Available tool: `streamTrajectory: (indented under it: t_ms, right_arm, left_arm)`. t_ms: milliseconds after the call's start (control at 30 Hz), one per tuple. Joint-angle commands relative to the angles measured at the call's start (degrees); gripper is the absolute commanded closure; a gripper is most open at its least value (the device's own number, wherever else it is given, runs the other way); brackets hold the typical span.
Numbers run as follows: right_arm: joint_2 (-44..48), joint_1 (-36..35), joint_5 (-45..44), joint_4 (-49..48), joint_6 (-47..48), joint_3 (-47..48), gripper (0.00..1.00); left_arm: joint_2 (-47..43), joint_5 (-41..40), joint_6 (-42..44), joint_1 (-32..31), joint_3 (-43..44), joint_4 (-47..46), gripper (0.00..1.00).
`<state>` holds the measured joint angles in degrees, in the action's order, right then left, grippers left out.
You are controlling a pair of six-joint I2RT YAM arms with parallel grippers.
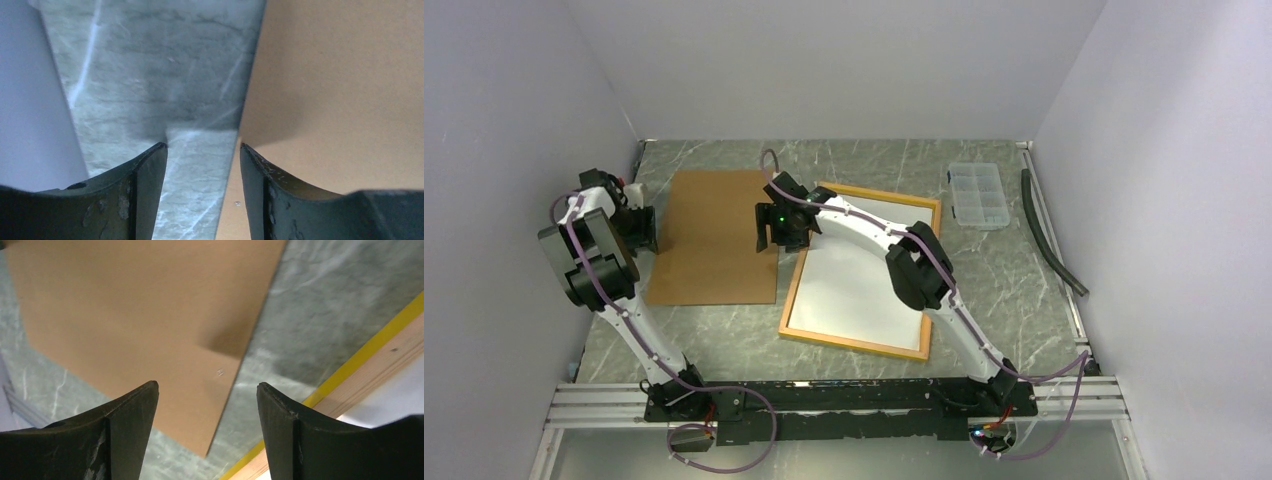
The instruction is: Put the photo into the frame
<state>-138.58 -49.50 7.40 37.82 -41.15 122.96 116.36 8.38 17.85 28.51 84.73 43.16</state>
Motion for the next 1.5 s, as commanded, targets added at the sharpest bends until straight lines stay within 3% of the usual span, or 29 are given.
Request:
streamTrajectory:
  t_ms: [0,400,767,1033,1267,1467]
  right_arm:
    - [-0.5,1.4,-2.5,-5.9,-0.8,-0.5,0.24]
    - [-8.0,2.8,3.0,-9.3,-4.8,2.3,0.24]
    - [-9.6,3.1,13.2,-21.2,-12.5,-0.6,0.21]
    - [-2.1,3.6,21.0,-42.1,-20.5,-9.7,0.22]
    - [2.9,2.9,29.4,-67.7,-30.8,-17.4,0.24]
    - [-0.2,2.3,36.6,-95.1,-44.9,-17.8,0.28]
  left_arm:
    - [0.8,-3.6,-1.4,-0.6,1.1,-4.8,0.4]
    - [2.2,-5.5,-1.6,-4.2,-3.3,-7.1,0.52]
    - [4.4,-1.3,0.0,-6.2,-6.4,-5.5,0.64]
    - [8.4,5.9,1.6,-6.4,-4.6,-0.7,0.82]
    - [10.4,11.7,2.2,-6.4,-1.8,3.7,0.9]
    - [10.9,12.2,3.0,-6.5,-1.2,4.5,0.93]
